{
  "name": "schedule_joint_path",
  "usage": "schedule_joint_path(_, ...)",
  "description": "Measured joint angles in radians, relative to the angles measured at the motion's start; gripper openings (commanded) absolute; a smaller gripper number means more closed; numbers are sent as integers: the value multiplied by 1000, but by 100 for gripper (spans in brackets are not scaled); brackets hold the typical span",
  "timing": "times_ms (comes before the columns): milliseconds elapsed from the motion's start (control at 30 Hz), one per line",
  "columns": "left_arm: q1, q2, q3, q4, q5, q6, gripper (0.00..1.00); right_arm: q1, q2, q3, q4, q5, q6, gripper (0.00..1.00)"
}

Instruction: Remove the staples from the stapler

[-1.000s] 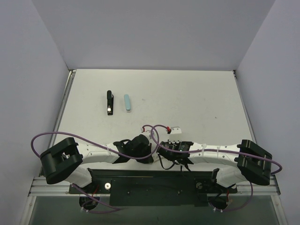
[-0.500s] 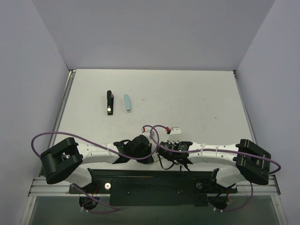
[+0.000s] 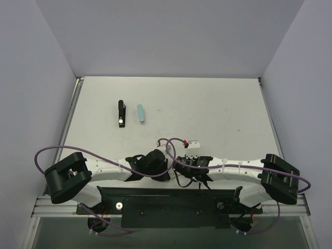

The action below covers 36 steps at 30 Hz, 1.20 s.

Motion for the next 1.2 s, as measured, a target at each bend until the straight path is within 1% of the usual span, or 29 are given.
schedule_joint_path(533, -4, -2, -4, 6, -6, -3, 0, 2, 20, 34, -6, -8, -20, 0)
schedule_joint_path(900, -6, -4, -7, 9, -10, -2, 0, 27, 20, 32, -18, -18, -23, 0)
schedule_joint_path(1200, -8, -6, -8, 9, -11, 6, 0, 72, 43, 32, -24, -18, -23, 0)
